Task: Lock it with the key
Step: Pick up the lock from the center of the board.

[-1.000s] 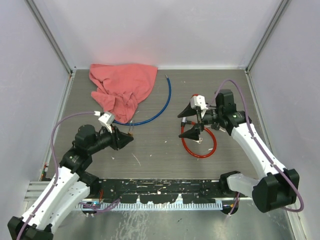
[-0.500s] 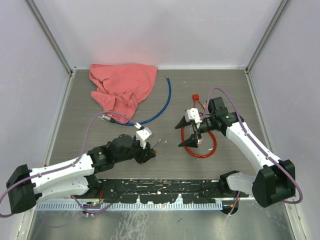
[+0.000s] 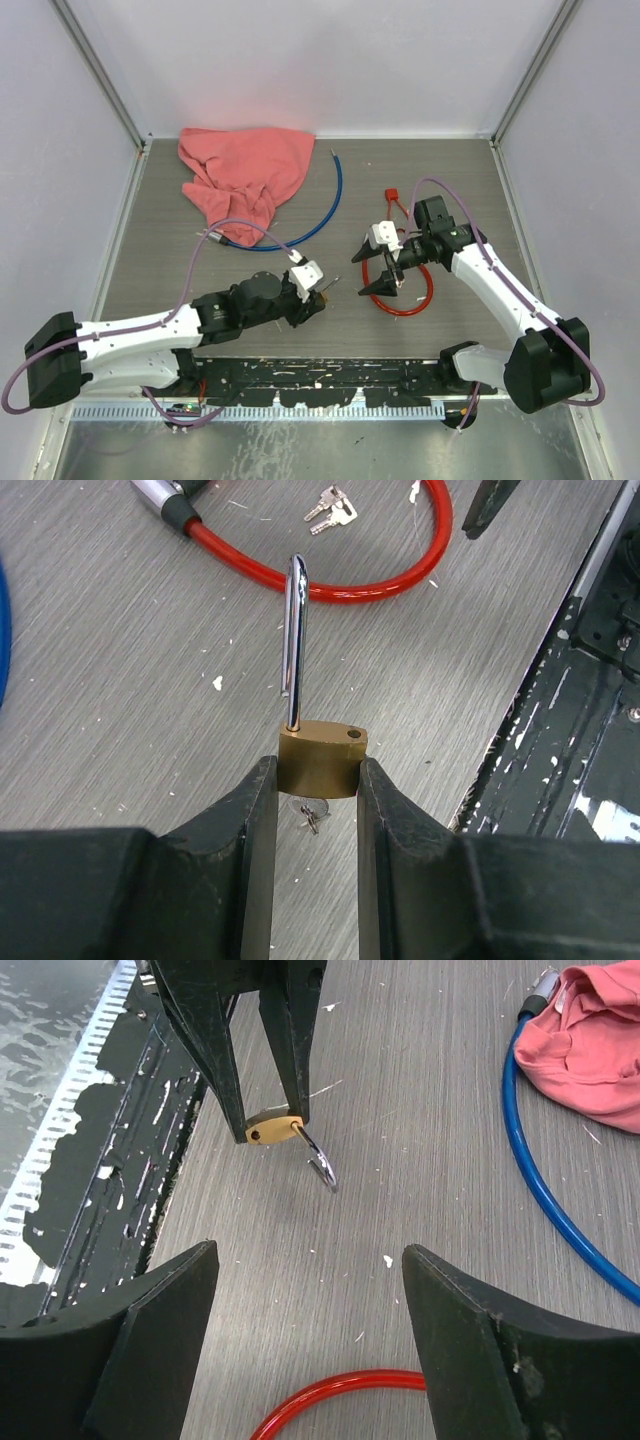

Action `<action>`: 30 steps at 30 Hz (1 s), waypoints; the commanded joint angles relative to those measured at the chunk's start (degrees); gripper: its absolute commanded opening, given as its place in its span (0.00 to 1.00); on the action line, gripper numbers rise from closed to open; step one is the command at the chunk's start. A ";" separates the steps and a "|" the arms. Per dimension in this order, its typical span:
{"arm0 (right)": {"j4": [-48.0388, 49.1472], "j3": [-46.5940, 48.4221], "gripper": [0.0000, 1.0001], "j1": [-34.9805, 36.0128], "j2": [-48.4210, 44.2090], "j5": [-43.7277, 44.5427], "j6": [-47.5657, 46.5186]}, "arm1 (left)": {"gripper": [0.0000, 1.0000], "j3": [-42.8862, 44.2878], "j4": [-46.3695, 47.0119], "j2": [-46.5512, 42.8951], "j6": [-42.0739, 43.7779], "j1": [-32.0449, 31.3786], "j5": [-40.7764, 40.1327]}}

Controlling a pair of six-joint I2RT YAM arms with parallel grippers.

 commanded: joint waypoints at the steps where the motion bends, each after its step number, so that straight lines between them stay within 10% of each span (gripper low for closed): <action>1: -1.09 1.88 0.79 0.63 -0.03 -0.68 -3.03 | 0.00 2.07 6.16 0.68 3.52 -0.85 1.33; 30: -3.97 1.66 0.34 7.03 2.82 2.25 -9.21 | 0.00 5.39 4.05 5.28 6.00 -1.59 4.62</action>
